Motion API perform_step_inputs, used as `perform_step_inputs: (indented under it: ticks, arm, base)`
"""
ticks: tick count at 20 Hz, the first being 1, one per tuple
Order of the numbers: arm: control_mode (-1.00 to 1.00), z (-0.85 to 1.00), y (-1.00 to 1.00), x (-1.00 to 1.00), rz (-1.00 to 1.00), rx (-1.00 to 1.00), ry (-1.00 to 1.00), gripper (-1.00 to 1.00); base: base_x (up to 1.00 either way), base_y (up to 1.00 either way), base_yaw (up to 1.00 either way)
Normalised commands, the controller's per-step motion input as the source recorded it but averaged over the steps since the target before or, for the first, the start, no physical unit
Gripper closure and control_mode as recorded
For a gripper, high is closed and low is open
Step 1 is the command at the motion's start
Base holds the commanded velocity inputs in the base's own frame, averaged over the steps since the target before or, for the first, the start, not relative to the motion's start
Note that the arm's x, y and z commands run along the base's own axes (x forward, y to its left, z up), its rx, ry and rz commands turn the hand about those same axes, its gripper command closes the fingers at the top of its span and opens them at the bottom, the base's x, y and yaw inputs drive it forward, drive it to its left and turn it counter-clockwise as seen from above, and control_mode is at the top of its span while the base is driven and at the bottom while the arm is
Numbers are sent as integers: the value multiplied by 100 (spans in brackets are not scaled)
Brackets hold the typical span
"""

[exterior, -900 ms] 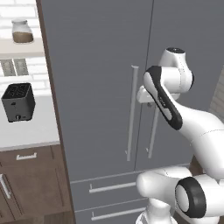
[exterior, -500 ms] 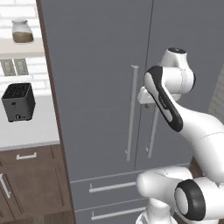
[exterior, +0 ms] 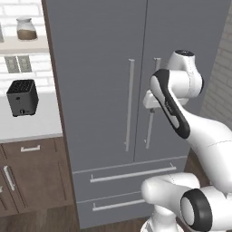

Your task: Take the strawberry from the fridge and place it on top of the pancake, located on the dining counter.

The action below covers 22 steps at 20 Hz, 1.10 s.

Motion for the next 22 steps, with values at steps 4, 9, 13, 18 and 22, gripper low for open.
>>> perform_step_inputs:
  ticks: [4,9,13,18,22]
  arm:
    - [-100,-1,0,0,0,0,-1,-100]
    - [-100,-3,0,49,0,0,-39,-100]
    - [-100,0,-25,69,0,0,-31,-100]
    - [-100,0,-21,43,3,0,-14,-100]
    - [-100,0,0,22,0,0,-10,-100]
  base:
    - [-2,0,0]
    - [0,0,0]
    - [0,0,0]
    - [0,0,0]
    - [0,0,0]
